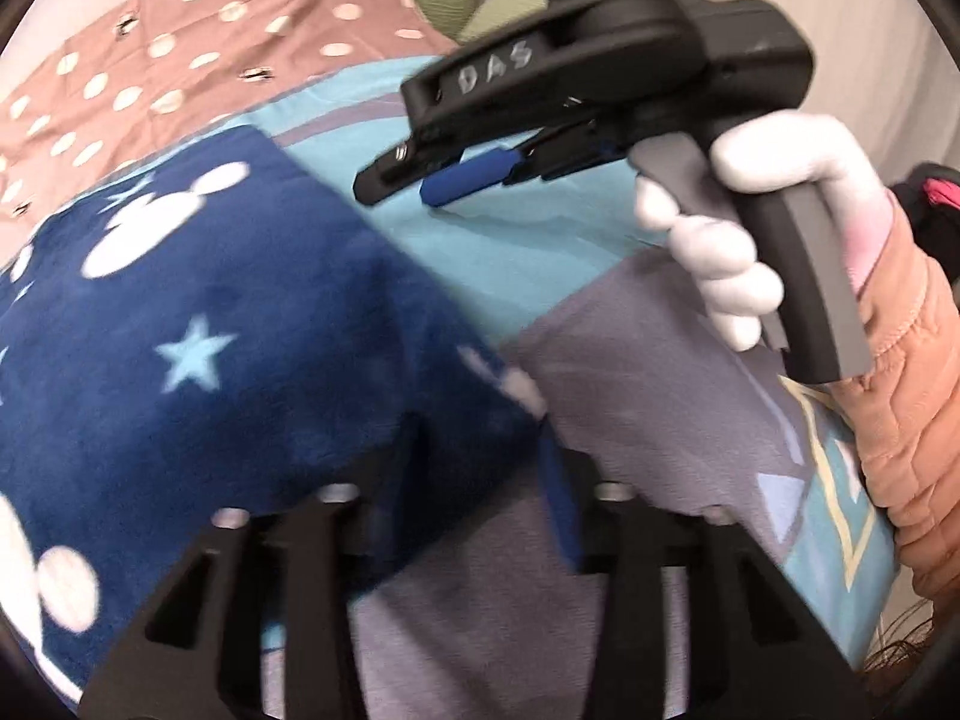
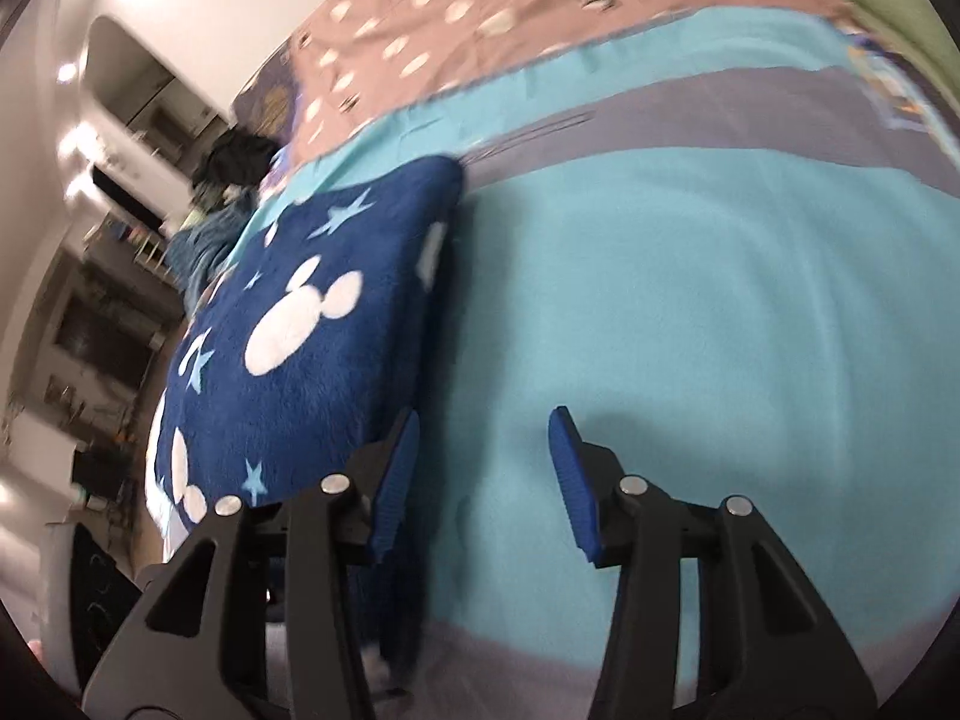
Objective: Fold small clothes
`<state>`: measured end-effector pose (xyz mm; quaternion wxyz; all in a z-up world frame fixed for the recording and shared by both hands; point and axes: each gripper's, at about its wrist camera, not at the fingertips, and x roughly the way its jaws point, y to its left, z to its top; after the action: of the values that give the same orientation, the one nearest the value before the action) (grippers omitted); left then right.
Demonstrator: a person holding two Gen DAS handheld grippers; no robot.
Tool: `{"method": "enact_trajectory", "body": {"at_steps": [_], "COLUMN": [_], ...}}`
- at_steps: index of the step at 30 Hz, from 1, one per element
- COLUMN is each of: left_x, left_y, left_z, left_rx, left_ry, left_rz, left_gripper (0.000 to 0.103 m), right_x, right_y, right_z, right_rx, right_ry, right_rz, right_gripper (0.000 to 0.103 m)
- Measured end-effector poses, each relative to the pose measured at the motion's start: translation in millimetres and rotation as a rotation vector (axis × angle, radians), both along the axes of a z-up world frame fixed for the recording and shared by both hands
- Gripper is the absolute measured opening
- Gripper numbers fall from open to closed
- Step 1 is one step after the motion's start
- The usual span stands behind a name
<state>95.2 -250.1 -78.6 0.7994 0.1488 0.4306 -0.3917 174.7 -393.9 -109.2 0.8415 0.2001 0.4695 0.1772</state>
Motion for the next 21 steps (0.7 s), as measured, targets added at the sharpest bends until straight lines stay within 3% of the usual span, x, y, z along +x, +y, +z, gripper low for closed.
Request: {"method": "enact_trajectory", "body": {"at_steps": [3, 6, 10, 14, 17, 21], "left_x": [0.0, -3.2, -3.3, -5.4, -1.6, -4.2], "left_y": [9.2, 9.1, 10.4, 17.0, 16.5, 9.6], "left_z": [-1.3, -2.4, -5.7, -6.3, -5.3, -3.3], "left_rx": [-0.028, -0.026, -0.048, -0.067, -0.074, -0.037], "left_ry": [0.025, 0.010, 0.024, 0.038, 0.049, 0.009], "left_rz": [0.008, -0.004, 0.001, 0.003, 0.002, -0.026], "left_gripper": [0.026, 0.026, 0.028, 0.029, 0.029, 0.038], "right_x": [9.2, 7.8, 1.4, 5.5, 13.9, 32.1], "right_y": [16.2, 16.4, 13.1, 7.2, 2.0, 0.1], "right_z": [-4.4, -4.1, -8.8, -13.7, -19.2, -22.1], "right_rx": [-0.067, 0.115, 0.139, 0.157, 0.182, 0.235], "right_ry": [-0.029, -0.107, -0.144, -0.110, -0.078, -0.033], "right_rz": [0.032, 0.086, 0.117, 0.110, 0.090, 0.053], "right_gripper": [0.047, 0.046, 0.046, 0.048, 0.055, 0.055]}}
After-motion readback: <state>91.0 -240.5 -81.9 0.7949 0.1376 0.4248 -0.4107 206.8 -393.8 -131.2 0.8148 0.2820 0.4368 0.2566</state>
